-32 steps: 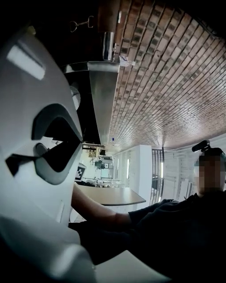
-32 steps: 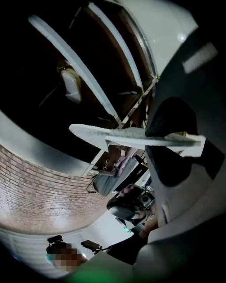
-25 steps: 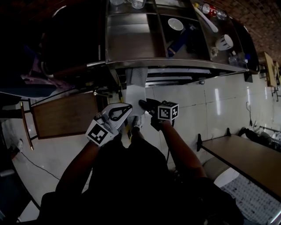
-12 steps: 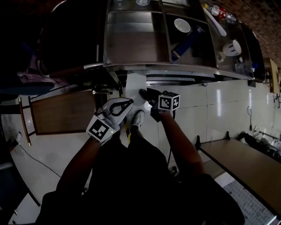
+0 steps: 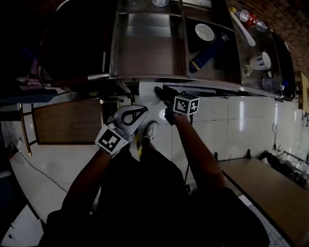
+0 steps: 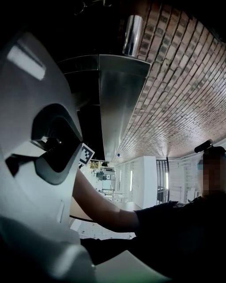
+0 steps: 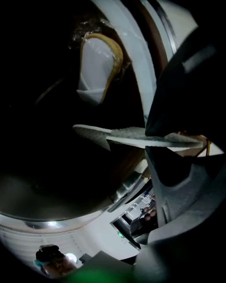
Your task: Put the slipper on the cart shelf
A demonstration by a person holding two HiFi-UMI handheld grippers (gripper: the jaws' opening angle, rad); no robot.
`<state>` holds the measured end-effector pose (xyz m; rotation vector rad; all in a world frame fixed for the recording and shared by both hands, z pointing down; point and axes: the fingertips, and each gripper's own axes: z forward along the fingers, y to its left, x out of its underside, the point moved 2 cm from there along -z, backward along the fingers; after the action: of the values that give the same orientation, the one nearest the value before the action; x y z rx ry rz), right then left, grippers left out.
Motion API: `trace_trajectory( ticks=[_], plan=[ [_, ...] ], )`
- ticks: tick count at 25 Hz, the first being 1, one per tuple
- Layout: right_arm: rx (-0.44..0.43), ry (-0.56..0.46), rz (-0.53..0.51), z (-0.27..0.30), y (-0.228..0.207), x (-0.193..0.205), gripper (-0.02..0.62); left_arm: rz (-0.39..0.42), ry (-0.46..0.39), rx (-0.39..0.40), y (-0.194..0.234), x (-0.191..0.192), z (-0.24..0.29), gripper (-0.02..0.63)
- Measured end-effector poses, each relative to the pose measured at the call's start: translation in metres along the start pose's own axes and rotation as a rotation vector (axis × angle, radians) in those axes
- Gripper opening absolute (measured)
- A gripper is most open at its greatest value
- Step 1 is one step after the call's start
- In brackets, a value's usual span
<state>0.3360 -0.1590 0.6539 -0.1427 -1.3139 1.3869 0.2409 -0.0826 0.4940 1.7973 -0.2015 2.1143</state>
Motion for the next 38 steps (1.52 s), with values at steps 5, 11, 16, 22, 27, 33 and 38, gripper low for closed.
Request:
trace_trajectory(
  ticks=[5,11,16,22,27,33,38],
  plan=[
    [-0.001,-0.068,-0.042,0.008,-0.011,-0.024,0.066,-0.010,-0.011,-0.035,0.007,-0.002,0.008,0.002],
    [0.044,-0.201,-0.190,0.013,-0.017,-0.059,0.066,-0.012,-0.013,-0.064,0.016,-0.003,0.012,0.002],
    [0.080,-0.283,-0.256,0.021,-0.019,-0.076,0.066,-0.032,-0.001,-0.087,0.019,-0.001,0.012,0.002],
    [0.153,-0.312,-0.337,0.024,-0.028,-0.085,0.071,-0.014,0.005,-0.095,0.020,0.001,0.015,0.002],
    [0.234,-0.291,-0.382,0.025,-0.035,-0.089,0.085,-0.046,0.030,-0.113,0.021,0.006,0.012,0.002],
    [0.376,-0.284,-0.465,0.017,-0.045,-0.092,0.213,-0.041,0.029,-0.125,0.020,0.005,0.008,0.002],
    [0.423,-0.265,-0.513,0.013,-0.049,-0.089,0.256,-0.044,0.033,-0.142,0.022,0.005,0.004,0.002]
  ],
)
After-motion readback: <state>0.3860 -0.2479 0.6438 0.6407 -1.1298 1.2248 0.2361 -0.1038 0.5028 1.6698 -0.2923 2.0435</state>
